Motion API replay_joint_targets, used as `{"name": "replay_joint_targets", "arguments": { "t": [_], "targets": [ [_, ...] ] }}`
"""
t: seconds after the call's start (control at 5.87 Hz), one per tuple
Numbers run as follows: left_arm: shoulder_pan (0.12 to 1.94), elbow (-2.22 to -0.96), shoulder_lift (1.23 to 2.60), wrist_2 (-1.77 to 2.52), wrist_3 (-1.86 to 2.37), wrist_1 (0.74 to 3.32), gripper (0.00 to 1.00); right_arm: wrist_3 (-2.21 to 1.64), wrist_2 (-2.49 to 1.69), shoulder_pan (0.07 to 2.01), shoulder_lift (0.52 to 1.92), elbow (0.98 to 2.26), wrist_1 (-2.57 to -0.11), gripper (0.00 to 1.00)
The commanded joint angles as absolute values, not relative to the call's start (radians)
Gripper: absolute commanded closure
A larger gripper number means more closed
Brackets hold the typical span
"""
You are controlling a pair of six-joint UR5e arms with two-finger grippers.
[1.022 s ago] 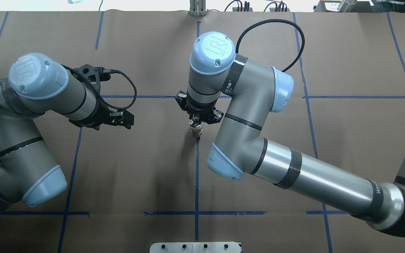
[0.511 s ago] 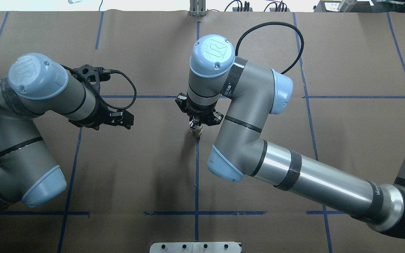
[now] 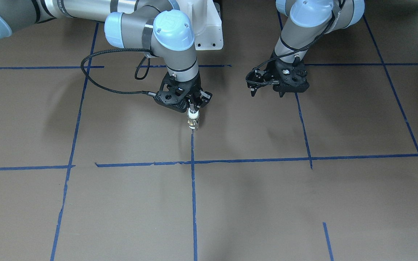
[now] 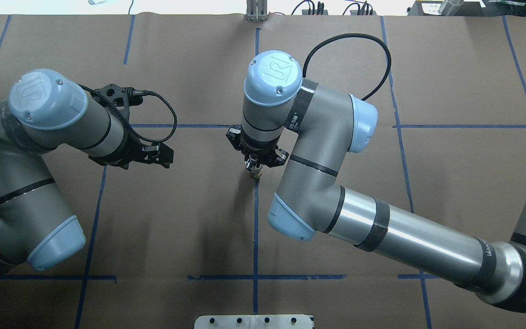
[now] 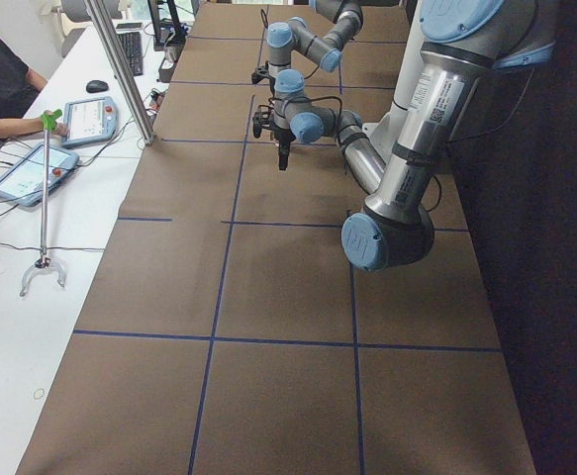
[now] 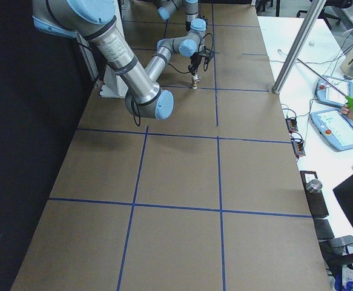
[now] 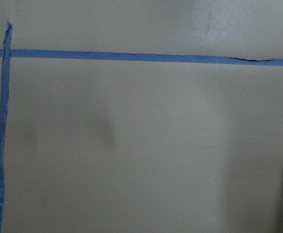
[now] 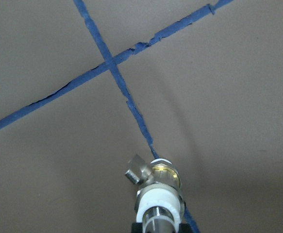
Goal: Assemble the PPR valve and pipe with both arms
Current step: 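Lower the chrome fitting onto the valve top with the right gripper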
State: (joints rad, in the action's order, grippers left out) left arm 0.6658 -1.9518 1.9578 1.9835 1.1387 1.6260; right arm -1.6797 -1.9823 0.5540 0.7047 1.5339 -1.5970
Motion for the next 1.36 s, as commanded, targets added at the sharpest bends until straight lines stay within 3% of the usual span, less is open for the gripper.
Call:
{"name": "replay_joint_targets", "arguments": {
  "t": [0.0,0.17,0.34,0.51,0.68,1.02,1.19],
  "targets": [
    [0.666,-1.954,1.954,1.982,1.14,1.626,0.01,-1.68,-1.982,0.552,0.704,1.529,-1.597,0.98],
    [0.666,-1.954,1.954,1.982,1.141,1.626,0.01,-1.678,-1.983,0.552,0.706,1.529,-1.597,0.95],
    [0.666,-1.956,1.953,1.982,1.141,1.626,0.01,-1.677,-1.982,0.552,0.706,1.528,-1.595,0.76],
    [0.666,-1.956,1.953,1.982,1.141,1.626,0.01,-1.677,-1.982,0.554,0.706,1.528,-1.595,0.34],
    [0.666,-1.954,1.953,1.982,1.141,1.628,0.01,-1.677,-1.982,0.554,0.706,1.528,-1.597,0.26],
    [0.666,-1.956,1.953,1.982,1.141,1.626,0.01,-1.677,-1.982,0.554,0.706,1.528,-1.597,0.24],
    [0.666,-1.956,1.953,1.982,1.143,1.626,0.01,-1.678,-1.982,0.554,0.706,1.537,-1.595,0.04]
  ]
}}
